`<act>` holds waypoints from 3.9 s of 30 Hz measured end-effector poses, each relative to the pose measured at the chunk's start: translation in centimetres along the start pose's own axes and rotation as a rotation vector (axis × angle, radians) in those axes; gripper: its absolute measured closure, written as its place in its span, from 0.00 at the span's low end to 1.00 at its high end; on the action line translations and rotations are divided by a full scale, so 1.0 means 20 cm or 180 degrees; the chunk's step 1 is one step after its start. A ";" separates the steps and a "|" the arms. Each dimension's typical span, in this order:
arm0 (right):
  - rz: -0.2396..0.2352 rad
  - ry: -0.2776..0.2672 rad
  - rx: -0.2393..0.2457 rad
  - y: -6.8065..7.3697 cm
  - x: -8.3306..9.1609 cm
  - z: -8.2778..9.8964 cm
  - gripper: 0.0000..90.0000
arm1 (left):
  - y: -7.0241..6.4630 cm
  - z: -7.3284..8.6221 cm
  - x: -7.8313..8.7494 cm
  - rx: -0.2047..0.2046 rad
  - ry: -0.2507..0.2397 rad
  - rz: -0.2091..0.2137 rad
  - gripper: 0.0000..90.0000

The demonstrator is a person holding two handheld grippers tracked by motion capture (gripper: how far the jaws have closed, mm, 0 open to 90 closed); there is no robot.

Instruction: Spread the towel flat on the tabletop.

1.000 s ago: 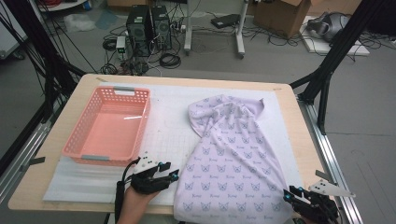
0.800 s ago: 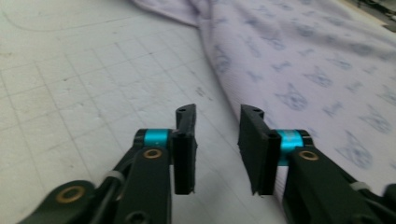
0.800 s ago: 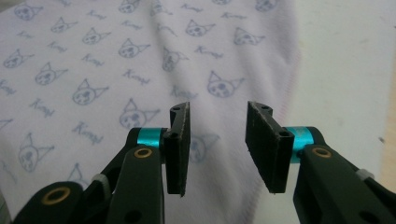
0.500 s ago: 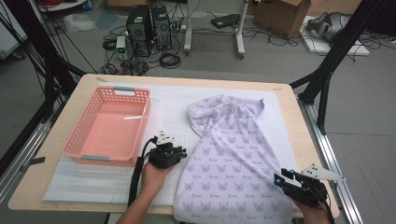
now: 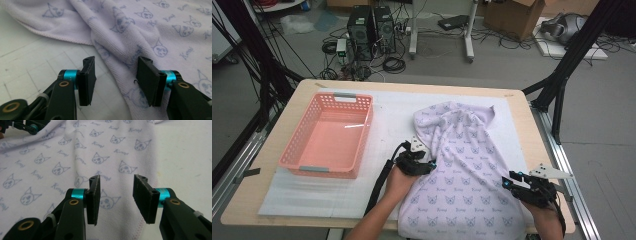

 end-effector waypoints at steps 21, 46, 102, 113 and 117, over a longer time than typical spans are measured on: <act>0.0254 0.0085 -0.0315 -0.08 -0.07 0.04 0.64 | 0.39 -0.02 0.33 0.0324 -0.0436 -0.0771 0.74; 0.0005 -0.0079 -0.0468 -0.07 -0.21 -0.01 0.60 | 0.26 0.14 0.44 0.0392 -0.0267 -0.0351 0.52; 0.0129 0.0268 0.0113 0.17 0.05 0.22 0.96 | 0.02 0.37 0.72 0.0207 -0.0258 -0.0311 0.72; -0.0109 0.0367 0.0008 0.23 0.19 0.25 0.98 | 0.00 0.41 0.86 0.0495 -0.0145 -0.0173 0.97; -0.0224 0.0501 0.0072 0.29 0.28 0.31 0.98 | -0.06 0.44 0.89 0.0530 -0.0088 -0.0084 0.95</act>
Point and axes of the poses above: each handheld gripper's, and its own axes: x roughly backward along the jaws, z roughly out of its underside, y roughly to its left, the point moved 10 cm from there along -x, roughly forward along the jaws, and after that the axes turned 11 degrees about -y, right-handed, at the moved point
